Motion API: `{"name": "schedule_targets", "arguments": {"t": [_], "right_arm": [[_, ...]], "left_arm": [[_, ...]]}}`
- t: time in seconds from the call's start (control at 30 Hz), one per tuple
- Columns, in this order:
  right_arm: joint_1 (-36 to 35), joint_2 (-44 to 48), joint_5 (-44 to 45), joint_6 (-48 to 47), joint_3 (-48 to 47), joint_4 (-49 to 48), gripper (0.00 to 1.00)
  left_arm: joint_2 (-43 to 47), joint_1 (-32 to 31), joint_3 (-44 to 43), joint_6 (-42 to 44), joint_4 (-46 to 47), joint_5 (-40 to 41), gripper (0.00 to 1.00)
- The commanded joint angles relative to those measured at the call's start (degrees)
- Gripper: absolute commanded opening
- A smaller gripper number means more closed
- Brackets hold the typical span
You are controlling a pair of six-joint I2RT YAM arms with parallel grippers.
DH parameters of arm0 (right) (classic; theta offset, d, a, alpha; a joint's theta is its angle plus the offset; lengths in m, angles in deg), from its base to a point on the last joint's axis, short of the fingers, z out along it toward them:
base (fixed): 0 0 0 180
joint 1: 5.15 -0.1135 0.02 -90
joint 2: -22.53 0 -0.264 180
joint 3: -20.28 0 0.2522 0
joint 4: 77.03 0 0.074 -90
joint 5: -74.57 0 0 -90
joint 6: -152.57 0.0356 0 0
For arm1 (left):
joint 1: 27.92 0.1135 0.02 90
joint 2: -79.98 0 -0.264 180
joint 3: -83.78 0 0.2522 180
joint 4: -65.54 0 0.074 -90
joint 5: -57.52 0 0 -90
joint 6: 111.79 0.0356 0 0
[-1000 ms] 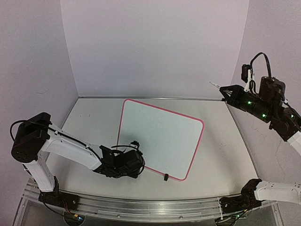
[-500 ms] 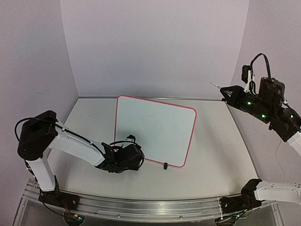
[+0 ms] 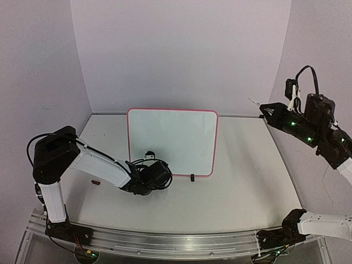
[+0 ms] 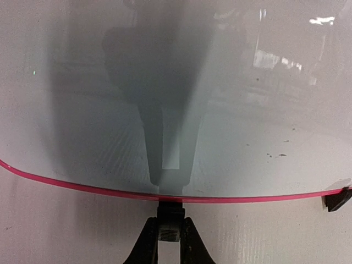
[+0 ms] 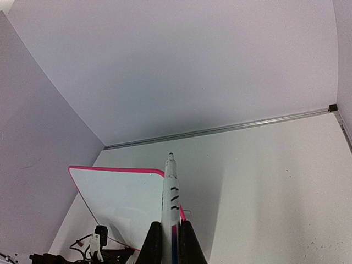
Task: Write a sentence on the whiteboard
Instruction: Move the whiteboard stand to the center of the board.
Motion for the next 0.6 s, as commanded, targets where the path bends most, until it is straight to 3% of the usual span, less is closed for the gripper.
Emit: {"name": "schedule_targets", "arguments": {"t": [0.0,0.2,0.4,0.57], "right_arm": [[0.1,1.18,1.43,0.26,0.17,-1.22,0.0],[0.1,1.62,1.77,0.23,0.71,-1.03,0.0],[0.1,1.66,2.38,0.38,1.52,-0.93,0.0],[0.07,1.73,2.15,0.27,1.24,-0.93,0.0]], "left_arm": [[-2.22,1.37,-4.16,-3.39,1.94,1.45,0.0],[-2.38,0.62,-3.77,-2.81,4.61,-0.58,0.05],[-0.8,0.34,-2.82,-1.09,4.74,-1.95,0.3],[3.47,0.16,-0.74,1.86,6.99,-3.11,0.44]]}}
